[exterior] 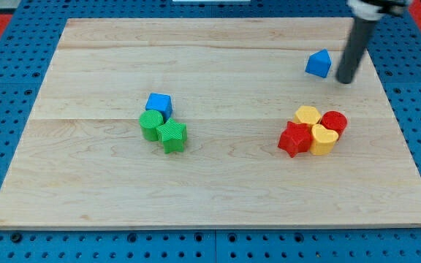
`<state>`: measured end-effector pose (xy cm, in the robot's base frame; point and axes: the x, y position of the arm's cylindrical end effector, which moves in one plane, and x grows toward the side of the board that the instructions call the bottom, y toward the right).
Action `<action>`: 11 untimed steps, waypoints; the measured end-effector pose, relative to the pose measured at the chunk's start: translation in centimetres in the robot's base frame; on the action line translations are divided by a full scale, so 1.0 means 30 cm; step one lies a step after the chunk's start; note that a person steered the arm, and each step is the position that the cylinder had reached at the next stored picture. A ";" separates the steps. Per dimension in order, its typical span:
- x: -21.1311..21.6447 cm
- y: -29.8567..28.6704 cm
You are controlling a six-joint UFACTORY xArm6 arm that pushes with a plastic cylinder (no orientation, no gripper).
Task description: Push the blue triangle to the center
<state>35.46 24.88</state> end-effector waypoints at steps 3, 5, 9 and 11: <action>-0.109 -0.118; -0.097 -0.362; -0.170 -0.663; -0.121 -0.622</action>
